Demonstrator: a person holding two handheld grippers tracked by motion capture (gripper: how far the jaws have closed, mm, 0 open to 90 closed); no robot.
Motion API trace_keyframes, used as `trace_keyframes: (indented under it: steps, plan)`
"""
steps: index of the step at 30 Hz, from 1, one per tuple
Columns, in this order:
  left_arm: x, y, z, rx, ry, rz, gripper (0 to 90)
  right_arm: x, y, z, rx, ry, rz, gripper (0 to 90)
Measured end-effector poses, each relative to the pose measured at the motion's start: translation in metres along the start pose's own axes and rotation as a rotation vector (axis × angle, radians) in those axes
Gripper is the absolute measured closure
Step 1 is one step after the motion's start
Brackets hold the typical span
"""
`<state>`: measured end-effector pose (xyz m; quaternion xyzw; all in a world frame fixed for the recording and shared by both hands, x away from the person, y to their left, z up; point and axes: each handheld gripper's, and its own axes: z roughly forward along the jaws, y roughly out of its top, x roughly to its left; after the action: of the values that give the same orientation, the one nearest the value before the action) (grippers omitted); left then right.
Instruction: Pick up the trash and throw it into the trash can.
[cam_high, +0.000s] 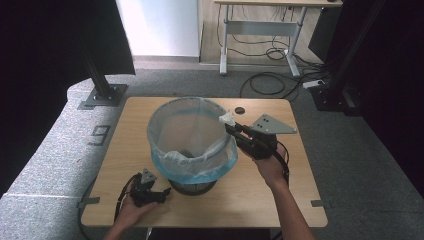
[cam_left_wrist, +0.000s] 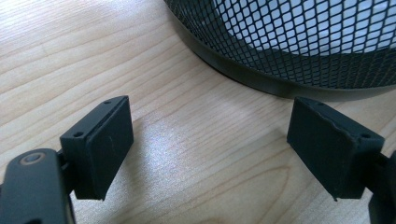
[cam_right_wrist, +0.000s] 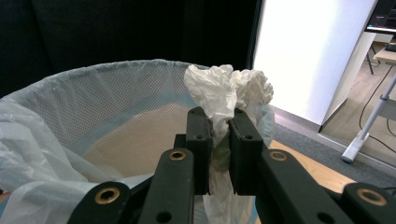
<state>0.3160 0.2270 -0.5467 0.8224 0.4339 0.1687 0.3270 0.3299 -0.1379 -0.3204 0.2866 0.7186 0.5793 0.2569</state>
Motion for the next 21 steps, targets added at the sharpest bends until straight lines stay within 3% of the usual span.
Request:
trace_keyframes:
  steps: [21]
  plan:
    - [0.000,0.000,0.000,0.000,0.000,0.000,14.4,0.012,0.013,0.021,0.006,0.042,-0.015,79.4]
